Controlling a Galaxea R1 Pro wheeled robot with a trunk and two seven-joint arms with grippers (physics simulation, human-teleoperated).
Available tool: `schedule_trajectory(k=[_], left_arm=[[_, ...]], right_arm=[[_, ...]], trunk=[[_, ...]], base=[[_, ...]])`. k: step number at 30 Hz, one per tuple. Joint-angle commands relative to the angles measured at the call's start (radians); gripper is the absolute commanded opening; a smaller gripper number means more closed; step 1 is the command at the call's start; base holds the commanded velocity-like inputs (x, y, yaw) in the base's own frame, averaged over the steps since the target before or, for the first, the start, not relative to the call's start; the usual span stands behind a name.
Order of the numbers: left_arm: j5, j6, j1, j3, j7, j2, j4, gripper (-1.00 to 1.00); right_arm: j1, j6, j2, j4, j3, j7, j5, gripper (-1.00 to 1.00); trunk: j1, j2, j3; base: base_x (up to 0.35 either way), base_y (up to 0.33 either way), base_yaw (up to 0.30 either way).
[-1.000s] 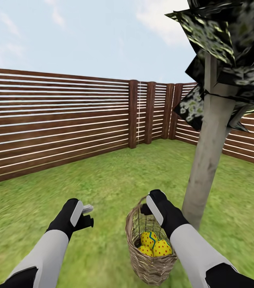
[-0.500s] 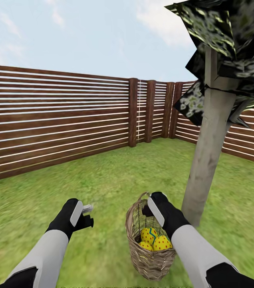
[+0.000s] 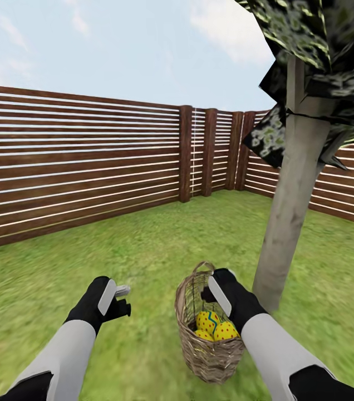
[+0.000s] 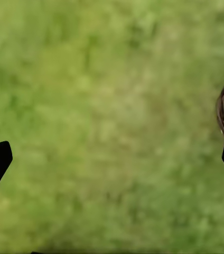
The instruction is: Take the three Easter eggs out of the wicker basket on the lawn in the garden, then place them on the lawn next to a single tree (choose any tree) so that all three eggs are next to the same tree and none are left in the basket.
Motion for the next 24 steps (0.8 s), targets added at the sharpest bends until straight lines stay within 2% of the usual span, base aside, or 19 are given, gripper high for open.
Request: schedule_trajectory(k=[1,3,15,24], left_arm=[[0.010,0.002,-0.001,0.004,0.010,-0.001,-0.001,1.00],[0.010,0.002,-0.001,0.004,0.009,0.000,-0.001,1.00],[0.007,0.002,-0.001,0.003,0.012,0.003,0.000,1.00],[0.007,0.002,-0.001,0.003,0.012,0.003,0.002,1.00]], right_arm=[[-0.001,0.003,-0.001,-0.001,0.004,-0.009,-0.010,1.00],[-0.001,0.002,-0.001,-0.001,0.003,-0.009,-0.011,1.00],[-0.001,0.003,0.000,-0.005,0.002,-0.011,-0.010,1.00],[-0.001,0.003,-0.004,-0.005,0.003,-0.010,-0.010,1.00]], trunk=[[0.000,-0.001,-0.005],[0.001,-0.001,-0.013],[0.001,-0.001,-0.013],[0.001,-0.001,-0.013]], base=[[0.000,0.000,0.000],[0.000,0.000,0.000],[0.006,0.000,0.000],[0.181,0.000,0.000]])
